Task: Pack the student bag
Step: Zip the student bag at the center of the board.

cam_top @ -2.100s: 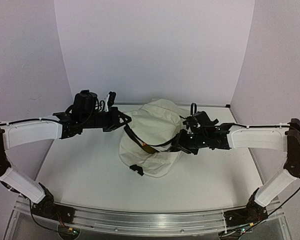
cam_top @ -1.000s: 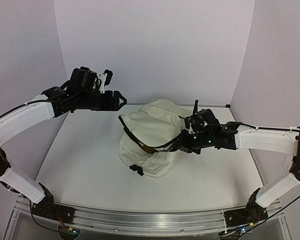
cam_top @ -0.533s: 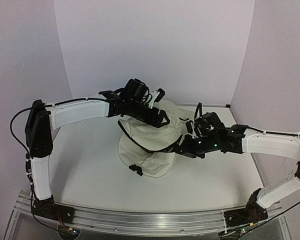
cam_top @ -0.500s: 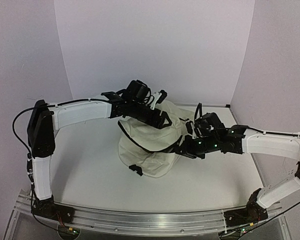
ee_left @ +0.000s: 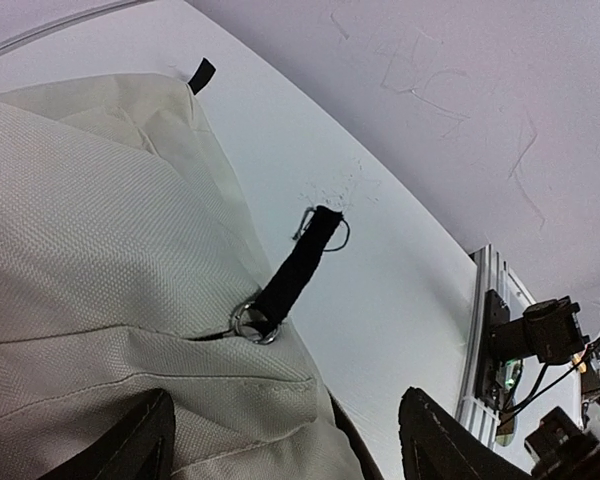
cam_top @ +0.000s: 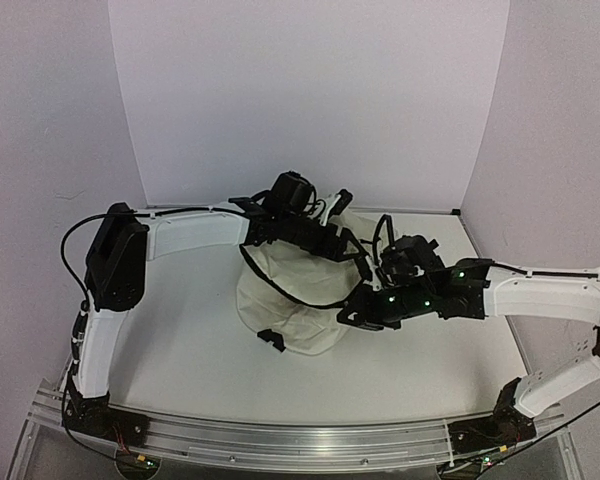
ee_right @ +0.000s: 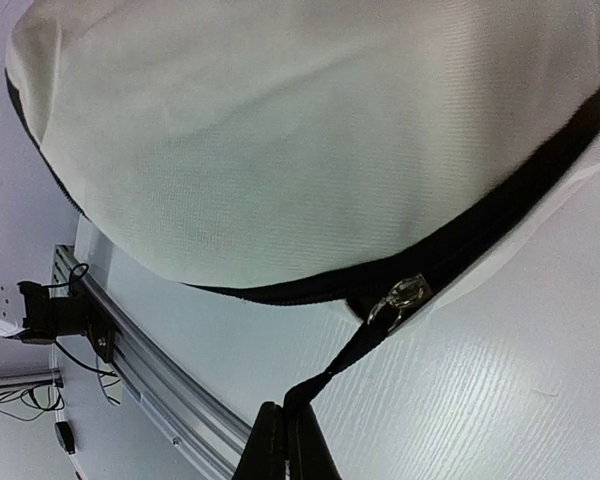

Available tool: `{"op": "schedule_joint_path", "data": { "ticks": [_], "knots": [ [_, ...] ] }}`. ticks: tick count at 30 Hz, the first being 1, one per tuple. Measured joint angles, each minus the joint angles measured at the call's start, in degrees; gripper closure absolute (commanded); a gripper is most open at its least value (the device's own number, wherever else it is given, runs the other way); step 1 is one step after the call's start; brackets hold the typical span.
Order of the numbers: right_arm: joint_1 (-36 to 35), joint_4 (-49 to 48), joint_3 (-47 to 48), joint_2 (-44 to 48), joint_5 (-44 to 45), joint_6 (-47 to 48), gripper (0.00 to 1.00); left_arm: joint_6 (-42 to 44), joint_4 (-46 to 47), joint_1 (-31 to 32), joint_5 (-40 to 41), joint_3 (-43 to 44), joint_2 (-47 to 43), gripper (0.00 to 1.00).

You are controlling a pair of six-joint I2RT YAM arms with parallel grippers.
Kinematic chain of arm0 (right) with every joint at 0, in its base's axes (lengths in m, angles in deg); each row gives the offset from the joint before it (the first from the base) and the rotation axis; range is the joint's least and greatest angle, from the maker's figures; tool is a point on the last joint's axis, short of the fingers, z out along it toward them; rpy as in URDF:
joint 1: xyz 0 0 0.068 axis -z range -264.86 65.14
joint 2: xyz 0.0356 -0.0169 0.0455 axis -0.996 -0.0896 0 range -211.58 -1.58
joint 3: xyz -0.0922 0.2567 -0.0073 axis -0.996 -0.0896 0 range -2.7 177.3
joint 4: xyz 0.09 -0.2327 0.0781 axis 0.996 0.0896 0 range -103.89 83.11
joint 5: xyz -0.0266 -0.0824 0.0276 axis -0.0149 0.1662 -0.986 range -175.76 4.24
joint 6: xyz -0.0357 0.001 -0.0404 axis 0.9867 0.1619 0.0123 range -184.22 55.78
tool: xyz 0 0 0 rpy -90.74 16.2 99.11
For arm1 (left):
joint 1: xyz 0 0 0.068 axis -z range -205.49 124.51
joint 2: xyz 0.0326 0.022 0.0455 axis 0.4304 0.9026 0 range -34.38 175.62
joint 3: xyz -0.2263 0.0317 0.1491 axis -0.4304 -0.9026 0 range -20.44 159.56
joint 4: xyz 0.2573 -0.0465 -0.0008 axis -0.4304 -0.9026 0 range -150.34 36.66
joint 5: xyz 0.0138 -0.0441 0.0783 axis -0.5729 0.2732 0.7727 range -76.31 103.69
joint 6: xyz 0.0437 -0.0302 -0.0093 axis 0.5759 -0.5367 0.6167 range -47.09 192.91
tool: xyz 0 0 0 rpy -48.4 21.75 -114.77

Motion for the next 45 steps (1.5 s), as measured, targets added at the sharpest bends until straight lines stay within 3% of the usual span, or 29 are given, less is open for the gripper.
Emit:
{"op": "schedule_joint_path", "data": {
  "ticks": [11,21,29,32,39,45],
  "knots": [
    [-6.43,-2.91,0.04,-0.11,5.44,-0.11,1.00,-6.01,6.23,-1.86,-5.11,-1.31,1.18,0.23],
    [-14.27,-7.15,0.07,-1.31,16.61,-0.98,1.00,-10.34,10.32,-2.32,-7.69,-2.47,1.25,0.23],
    [-15.87,-7.30,-1.55,3.69,25.46,-4.22,1.00,-11.06,11.15,-3.78,-7.76,-3.76,-0.63,0.16],
    [-16.26,-7.10,-2.62,5.57,27.65,-5.90,1.00,-10.60,9.27,-5.38,-5.46,-7.43,-5.64,0.11],
    [-17.03,-7.26,-2.64,5.38,28.74,-7.21,1.00,-12.17,3.08,-13.03,1.92,-20.39,-26.49,0.08],
    [-17.14,-7.91,-2.62,4.13,28.59,-7.26,1.00,-19.15,-3.21,-21.29,13.27,-34.58,-42.05,0.07]
  ]
}}
